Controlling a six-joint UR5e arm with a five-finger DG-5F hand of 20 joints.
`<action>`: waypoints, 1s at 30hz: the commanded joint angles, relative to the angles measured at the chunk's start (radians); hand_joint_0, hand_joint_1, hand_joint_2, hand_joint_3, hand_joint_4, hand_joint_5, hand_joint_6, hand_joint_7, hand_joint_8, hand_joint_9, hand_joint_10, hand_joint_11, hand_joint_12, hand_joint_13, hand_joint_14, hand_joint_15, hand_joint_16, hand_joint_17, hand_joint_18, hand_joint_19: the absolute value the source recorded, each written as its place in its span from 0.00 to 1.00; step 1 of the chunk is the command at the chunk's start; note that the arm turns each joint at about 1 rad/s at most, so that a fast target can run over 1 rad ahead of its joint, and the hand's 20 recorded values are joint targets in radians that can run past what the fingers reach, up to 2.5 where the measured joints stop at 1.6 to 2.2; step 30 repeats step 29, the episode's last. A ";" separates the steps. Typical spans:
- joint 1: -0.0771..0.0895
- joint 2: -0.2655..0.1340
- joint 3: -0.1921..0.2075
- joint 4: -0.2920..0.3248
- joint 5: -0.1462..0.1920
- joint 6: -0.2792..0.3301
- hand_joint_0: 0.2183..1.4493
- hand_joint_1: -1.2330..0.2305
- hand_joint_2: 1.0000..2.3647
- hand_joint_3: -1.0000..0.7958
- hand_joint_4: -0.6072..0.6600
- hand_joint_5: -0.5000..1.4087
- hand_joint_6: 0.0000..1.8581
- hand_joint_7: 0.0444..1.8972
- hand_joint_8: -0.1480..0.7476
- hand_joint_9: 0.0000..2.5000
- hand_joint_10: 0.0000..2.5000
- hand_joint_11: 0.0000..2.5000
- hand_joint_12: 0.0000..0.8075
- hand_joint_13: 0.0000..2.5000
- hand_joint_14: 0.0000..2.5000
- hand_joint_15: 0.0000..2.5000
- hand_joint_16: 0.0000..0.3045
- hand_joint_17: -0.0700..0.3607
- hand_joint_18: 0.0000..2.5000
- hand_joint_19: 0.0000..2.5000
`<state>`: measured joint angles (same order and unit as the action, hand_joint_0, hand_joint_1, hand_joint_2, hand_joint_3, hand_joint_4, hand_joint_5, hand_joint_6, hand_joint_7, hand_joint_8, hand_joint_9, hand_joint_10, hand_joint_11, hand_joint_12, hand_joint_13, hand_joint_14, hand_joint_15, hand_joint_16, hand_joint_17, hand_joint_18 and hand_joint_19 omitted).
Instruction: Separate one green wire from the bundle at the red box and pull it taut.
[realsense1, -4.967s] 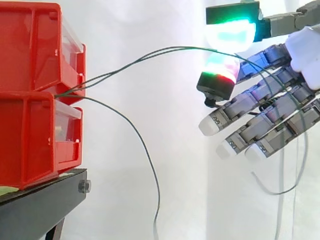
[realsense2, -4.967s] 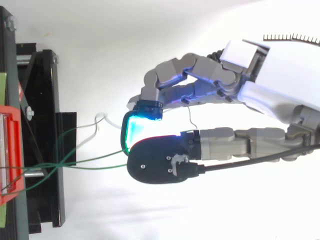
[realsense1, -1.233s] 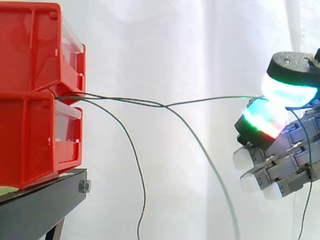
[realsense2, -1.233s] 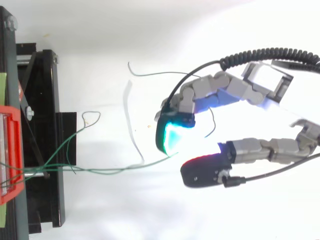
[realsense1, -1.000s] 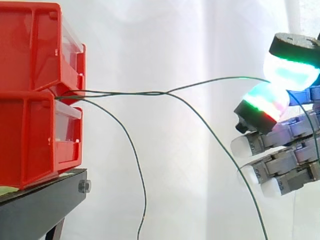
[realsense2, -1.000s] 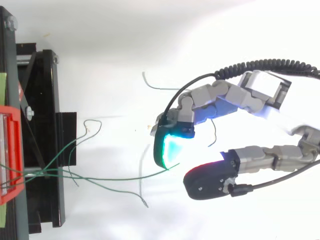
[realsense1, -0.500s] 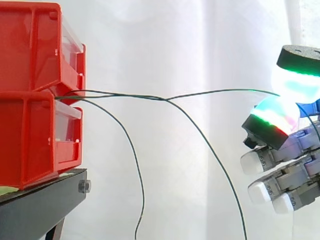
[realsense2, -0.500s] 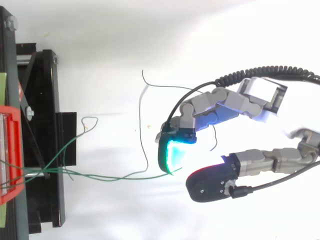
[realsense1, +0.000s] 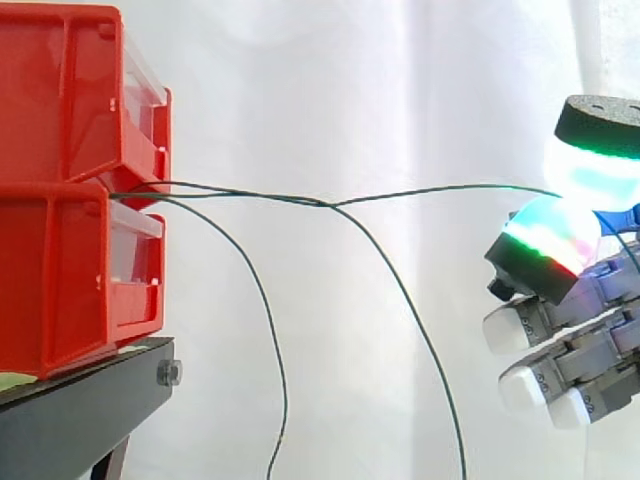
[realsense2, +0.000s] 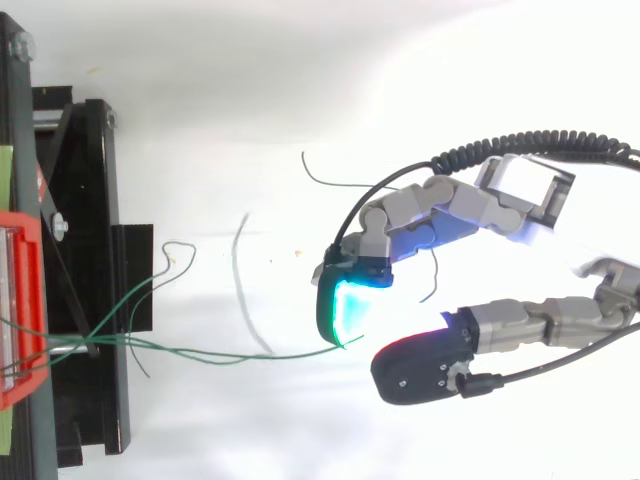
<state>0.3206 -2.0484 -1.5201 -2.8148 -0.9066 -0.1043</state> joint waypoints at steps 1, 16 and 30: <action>0.000 0.000 0.000 0.000 0.000 0.000 0.34 0.24 0.01 0.51 0.35 0.20 0.49 0.63 0.38 0.31 0.00 0.06 0.42 0.23 0.00 0.11 0.17 0.43 0.19 0.15; 0.002 -0.001 0.000 0.000 0.000 0.000 0.34 0.25 0.00 0.51 0.34 0.20 0.49 0.63 0.37 0.31 0.00 0.06 0.42 0.23 0.00 0.11 0.17 0.43 0.19 0.15; 0.002 -0.001 0.001 0.000 0.000 0.000 0.34 0.25 0.00 0.51 0.34 0.20 0.49 0.63 0.36 0.31 0.00 0.06 0.41 0.23 0.00 0.12 0.17 0.43 0.19 0.15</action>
